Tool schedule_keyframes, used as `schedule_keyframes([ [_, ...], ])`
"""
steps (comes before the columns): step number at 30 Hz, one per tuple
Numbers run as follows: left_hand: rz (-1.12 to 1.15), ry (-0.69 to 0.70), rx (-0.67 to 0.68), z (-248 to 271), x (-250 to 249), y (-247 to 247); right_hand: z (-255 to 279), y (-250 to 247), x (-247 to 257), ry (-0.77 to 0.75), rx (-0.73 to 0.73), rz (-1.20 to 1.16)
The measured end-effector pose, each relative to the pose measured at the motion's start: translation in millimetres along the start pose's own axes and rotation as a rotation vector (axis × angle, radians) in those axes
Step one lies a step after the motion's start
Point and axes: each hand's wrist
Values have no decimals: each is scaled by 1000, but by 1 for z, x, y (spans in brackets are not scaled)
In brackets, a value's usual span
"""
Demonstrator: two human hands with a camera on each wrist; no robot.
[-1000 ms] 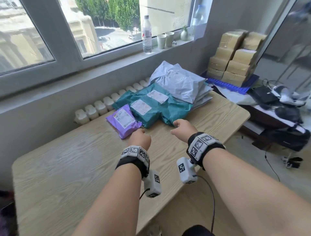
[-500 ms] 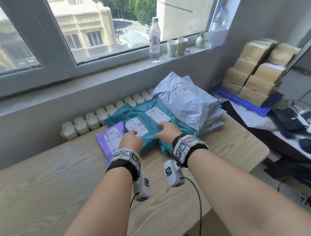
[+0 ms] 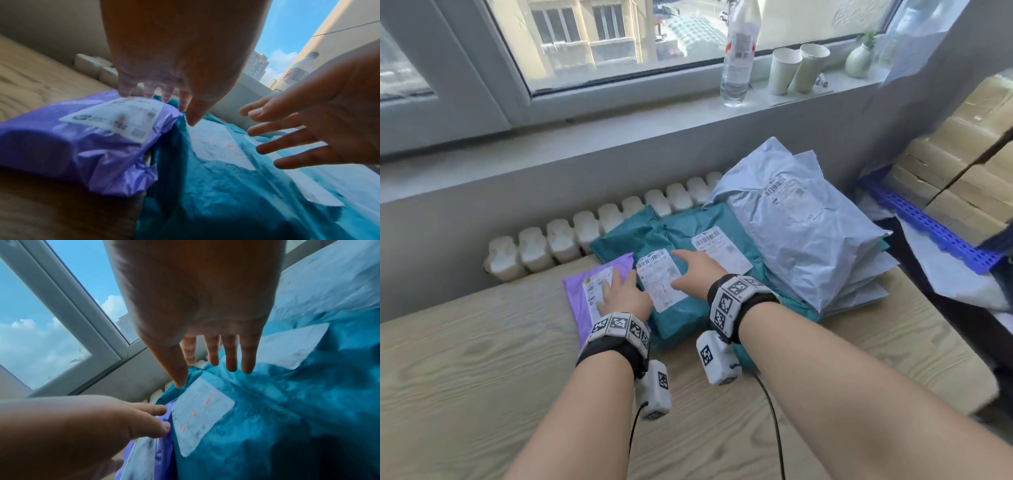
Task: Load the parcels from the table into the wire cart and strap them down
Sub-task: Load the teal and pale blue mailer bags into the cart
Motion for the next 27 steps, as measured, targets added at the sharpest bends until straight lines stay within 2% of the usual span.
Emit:
schedule_keyframes([
  [3, -28, -31, 105, -8, 18, 12, -13, 18, 7, -17, 81, 70],
  [7, -79, 41, 111, -9, 32, 21, -20, 35, 8, 0, 123, 183],
  [13, -48, 57, 170, 2, 49, 13, -11, 43, 19, -37, 129, 204],
  [27, 11, 103, 242, 124, 151, -9, 97, 113, 81, -60, 313, 364],
])
Point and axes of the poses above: each hand's wrist, its own z-axis away from the middle knuckle, its own y-axis out of the palm, x = y × z, and after that the axes turned 9 degrees about z, right-handed
